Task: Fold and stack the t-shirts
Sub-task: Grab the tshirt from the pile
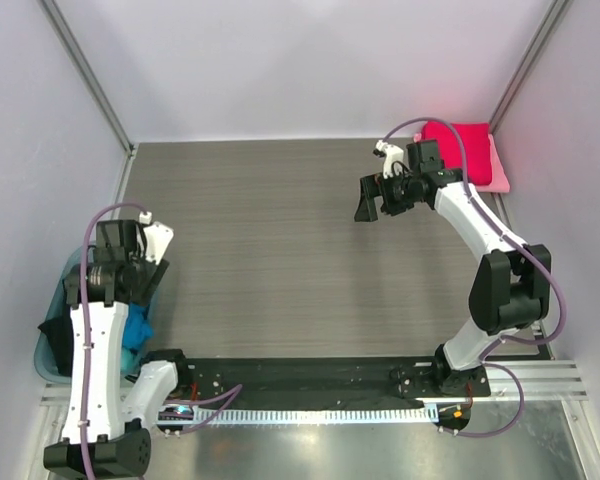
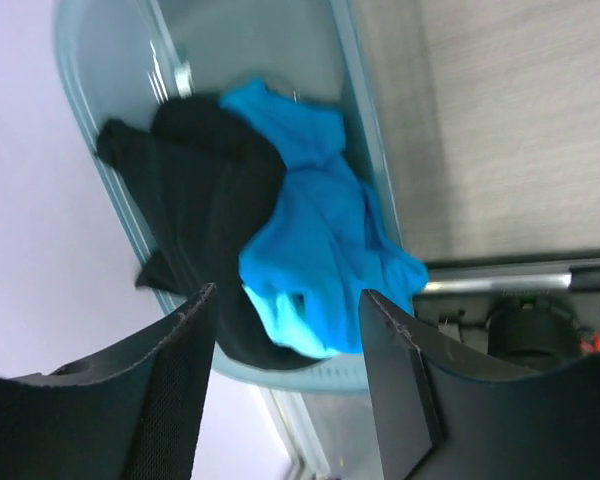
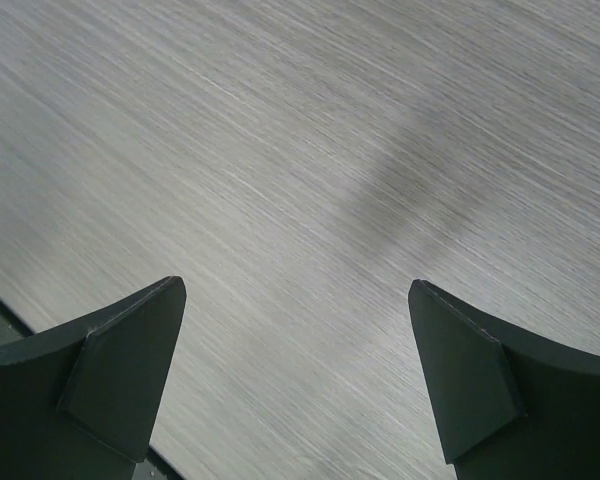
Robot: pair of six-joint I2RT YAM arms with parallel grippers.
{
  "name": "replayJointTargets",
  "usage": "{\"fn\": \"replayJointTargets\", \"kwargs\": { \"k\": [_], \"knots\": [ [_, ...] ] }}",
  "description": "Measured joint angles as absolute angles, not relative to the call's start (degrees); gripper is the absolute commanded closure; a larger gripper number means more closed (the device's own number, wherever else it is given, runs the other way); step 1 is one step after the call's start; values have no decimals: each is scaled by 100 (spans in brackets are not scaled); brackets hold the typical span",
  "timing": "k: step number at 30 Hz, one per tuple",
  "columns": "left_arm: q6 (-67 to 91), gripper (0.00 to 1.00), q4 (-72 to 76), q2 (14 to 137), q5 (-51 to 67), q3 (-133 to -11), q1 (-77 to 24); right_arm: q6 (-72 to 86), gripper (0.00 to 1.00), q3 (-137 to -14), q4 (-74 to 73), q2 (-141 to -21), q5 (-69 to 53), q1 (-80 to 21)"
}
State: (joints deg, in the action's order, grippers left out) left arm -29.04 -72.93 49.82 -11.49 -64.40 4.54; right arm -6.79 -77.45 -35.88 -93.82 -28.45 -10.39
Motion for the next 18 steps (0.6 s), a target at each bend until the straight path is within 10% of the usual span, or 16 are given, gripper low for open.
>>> {"fn": "replayJointTargets", "kwargs": {
  "k": [18],
  "knots": [
    [-2749,44,-7269,4480,-2029,-4849,464,-1278,0,-9511,-5349,-10099,-3081,-1225]
  ]
}}
